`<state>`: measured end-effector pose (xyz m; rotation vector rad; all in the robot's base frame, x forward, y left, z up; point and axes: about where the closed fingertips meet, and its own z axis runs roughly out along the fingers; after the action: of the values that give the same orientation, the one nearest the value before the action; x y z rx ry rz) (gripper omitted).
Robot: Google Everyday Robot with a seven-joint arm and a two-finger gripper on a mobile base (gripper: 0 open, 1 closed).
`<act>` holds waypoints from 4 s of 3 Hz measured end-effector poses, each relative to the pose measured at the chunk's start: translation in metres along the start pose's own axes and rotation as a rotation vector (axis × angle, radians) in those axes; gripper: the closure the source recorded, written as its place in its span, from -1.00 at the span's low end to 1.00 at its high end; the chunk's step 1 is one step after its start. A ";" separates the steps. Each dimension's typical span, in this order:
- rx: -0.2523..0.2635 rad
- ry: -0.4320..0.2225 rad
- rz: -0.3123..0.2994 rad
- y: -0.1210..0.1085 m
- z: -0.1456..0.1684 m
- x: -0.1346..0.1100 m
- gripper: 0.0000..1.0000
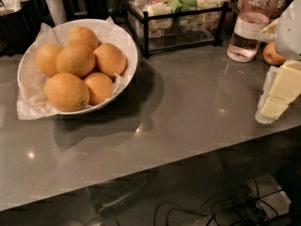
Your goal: Pick orange from white bowl
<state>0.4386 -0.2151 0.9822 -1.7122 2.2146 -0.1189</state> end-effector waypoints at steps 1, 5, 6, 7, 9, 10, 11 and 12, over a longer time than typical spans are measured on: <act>0.000 0.000 0.000 0.000 0.000 0.000 -1.00; -0.129 -0.383 -0.312 0.024 0.040 -0.176 -1.00; -0.139 -0.471 -0.373 0.023 0.051 -0.233 -1.00; -0.167 -0.534 -0.430 0.027 0.062 -0.284 -1.00; -0.193 -0.578 -0.491 0.035 0.058 -0.324 -1.00; -0.193 -0.578 -0.491 0.034 0.058 -0.325 -1.00; -0.126 -0.590 -0.518 0.014 0.058 -0.336 -1.00; -0.042 -0.627 -0.548 -0.019 0.059 -0.355 -1.00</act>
Offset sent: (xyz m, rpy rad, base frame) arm -0.0007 0.0195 -0.0176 0.0604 0.0335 0.0427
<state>0.5521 0.1263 1.0076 -1.9876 1.2879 0.2980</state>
